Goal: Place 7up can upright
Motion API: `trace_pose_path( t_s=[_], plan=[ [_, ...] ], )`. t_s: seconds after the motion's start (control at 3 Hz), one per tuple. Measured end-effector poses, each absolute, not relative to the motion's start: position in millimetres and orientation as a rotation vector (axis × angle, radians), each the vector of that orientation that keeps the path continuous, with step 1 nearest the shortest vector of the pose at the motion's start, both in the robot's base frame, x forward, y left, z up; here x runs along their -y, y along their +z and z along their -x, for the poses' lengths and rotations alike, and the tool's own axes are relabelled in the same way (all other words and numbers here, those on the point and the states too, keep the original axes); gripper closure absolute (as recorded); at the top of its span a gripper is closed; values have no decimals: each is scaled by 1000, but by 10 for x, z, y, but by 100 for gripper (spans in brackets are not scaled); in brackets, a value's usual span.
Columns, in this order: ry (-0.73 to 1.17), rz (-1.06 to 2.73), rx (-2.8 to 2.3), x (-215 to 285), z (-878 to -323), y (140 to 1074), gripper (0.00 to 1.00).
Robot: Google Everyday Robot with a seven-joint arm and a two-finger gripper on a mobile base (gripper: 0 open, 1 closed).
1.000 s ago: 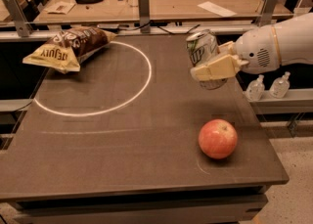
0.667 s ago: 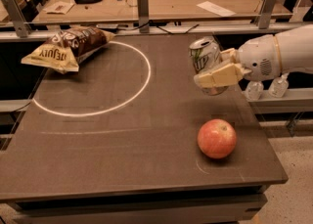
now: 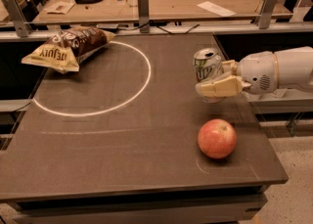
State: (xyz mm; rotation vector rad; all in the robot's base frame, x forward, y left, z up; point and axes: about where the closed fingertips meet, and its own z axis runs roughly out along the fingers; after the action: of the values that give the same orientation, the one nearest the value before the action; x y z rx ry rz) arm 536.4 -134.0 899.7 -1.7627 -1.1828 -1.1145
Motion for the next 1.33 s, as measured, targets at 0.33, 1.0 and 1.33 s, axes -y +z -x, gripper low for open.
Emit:
trace_pose_path(
  t_s=[0.33,1.0,1.33],
  plan=[
    [-1144,1719,1151,1343,-5401,8910,100],
    [-1207,1655,1113,1407,-5422,8784,100],
    [-1232,1628,1117,1423,-5441,8736,100]
  ],
)
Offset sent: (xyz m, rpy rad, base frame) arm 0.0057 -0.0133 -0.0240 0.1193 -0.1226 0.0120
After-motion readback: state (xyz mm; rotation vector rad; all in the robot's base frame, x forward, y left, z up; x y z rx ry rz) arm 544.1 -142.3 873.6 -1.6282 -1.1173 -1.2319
